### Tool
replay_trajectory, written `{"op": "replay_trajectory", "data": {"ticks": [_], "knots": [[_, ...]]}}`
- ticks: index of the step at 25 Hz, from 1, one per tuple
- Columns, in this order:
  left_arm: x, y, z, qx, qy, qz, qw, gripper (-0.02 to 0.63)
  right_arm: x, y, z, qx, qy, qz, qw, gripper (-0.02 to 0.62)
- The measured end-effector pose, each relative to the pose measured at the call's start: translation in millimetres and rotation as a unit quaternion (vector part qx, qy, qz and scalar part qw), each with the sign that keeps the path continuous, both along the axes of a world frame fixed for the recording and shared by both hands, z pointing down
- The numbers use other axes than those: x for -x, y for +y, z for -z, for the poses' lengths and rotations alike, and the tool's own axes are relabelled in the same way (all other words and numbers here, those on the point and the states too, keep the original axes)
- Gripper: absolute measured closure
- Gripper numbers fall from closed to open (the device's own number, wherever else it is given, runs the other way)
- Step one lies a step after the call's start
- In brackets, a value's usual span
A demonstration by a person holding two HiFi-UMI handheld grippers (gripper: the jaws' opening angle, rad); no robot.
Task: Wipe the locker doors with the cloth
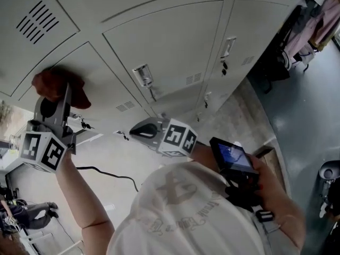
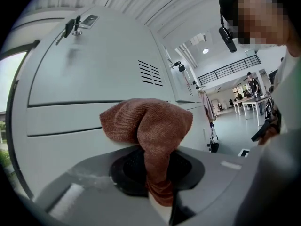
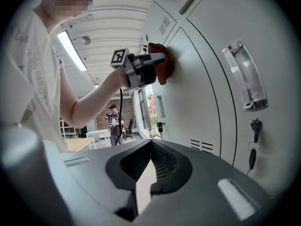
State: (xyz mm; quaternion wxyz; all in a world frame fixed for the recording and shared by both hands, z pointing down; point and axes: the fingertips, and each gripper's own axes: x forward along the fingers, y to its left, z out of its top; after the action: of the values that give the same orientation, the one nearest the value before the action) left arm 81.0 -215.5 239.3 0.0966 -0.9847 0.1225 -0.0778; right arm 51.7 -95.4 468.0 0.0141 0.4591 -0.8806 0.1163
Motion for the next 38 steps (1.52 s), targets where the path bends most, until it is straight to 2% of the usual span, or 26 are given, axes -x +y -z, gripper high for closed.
{"op": "replay_trajectory", "data": {"ticks": [4, 7, 13, 17, 20, 26, 38], "knots": [[2, -2, -8, 0.002, 0.008, -0.013, 0.9999, 0.529, 4, 5, -5, 0.005, -0.003, -0.004, 1.0, 0.588], [20, -14, -2, -0.007, 0.011, -0.001, 0.9999, 0.529, 16, -7, -7, 0.006, -0.001, 0.008, 1.0, 0.588], [41, -26, 3, 0.012, 0.019, 0.0, 0.9997, 0.529, 30, -14, -6, 0.014, -0.005, 0.006, 1.0, 0.588], [45, -31, 16, 0.001, 0.023, -0.006, 0.9997, 0.529, 33, -23, -8, 0.018, 0.0, 0.0, 1.0, 0.588], [59, -45, 26, -0.014, 0.027, 0.013, 0.9994, 0.529, 41, -39, -7, 0.01, 0.002, 0.013, 1.0, 0.588], [70, -47, 19, -0.006, 0.043, 0.015, 0.9989, 0.529, 45, -29, -16, 0.024, -0.001, 0.008, 1.0, 0.588], [101, -69, -1, -0.036, 0.014, 0.065, 0.9971, 0.529, 56, -40, -23, 0.032, -0.003, 0.002, 0.999, 0.588]]}}
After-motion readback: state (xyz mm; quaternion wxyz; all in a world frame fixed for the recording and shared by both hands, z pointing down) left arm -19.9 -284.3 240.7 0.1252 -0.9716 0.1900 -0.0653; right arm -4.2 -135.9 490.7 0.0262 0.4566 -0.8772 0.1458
